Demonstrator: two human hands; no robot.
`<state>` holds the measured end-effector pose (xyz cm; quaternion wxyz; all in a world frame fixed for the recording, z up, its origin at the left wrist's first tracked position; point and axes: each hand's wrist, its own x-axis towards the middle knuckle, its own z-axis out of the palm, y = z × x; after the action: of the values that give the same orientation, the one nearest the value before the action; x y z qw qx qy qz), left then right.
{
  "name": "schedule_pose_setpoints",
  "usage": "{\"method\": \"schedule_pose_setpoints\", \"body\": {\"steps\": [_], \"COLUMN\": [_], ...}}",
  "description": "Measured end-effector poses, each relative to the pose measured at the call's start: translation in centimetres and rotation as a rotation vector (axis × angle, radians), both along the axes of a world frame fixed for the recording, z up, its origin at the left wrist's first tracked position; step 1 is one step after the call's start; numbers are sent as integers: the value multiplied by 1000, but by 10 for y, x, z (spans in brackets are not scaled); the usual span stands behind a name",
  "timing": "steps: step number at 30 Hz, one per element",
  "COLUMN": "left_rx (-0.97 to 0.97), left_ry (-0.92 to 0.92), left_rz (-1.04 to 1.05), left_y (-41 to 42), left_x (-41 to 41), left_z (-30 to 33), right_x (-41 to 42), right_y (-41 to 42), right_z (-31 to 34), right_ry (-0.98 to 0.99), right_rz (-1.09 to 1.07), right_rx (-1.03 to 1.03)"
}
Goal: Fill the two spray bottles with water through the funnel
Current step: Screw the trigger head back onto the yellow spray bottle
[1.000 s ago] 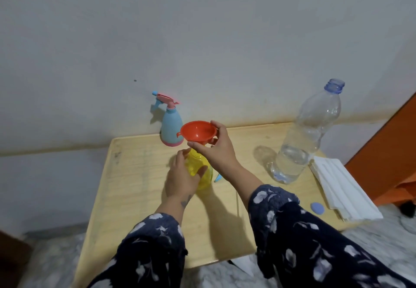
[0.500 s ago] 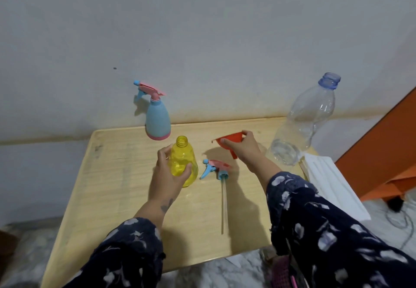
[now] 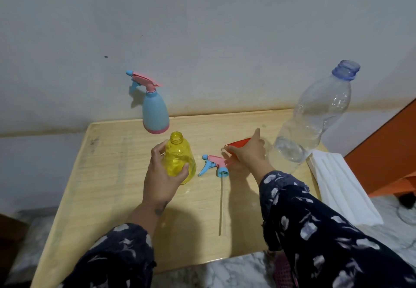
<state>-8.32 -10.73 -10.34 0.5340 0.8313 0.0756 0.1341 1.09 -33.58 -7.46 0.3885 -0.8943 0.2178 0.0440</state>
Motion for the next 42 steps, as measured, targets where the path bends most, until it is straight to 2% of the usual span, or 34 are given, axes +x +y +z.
{"method": "schedule_pose_setpoints", "body": {"steps": [3, 5, 8, 10, 19, 23, 33, 42], "left_rx": [17, 37, 71, 82, 74, 91, 93, 145], "left_ry": [12, 16, 20, 33, 25, 50, 73, 44], "left_rz": [-7, -16, -42, -67, -122, -102, -208, -245], "left_y": [1, 2, 3, 3, 8, 23, 57, 76], "left_x": [-1, -1, 0, 1, 8, 3, -29, -62], "left_z": [0, 1, 2, 1, 9, 18, 54, 81], "right_x": [-22, -37, -48, -50, -33, -25, -18, -45], "right_y": [12, 22, 29, 29, 35, 45, 102, 137], "right_z": [7, 5, -10, -20, -10, 27, 183, 237], "right_ry": [-306, -412, -126, 3, -8, -52, -552, -814], "right_rz": [0, 64, 261, 284, 257, 176, 159, 51], "right_rx": [-320, -350, -257, -218, -60, 198, 383, 397]}}
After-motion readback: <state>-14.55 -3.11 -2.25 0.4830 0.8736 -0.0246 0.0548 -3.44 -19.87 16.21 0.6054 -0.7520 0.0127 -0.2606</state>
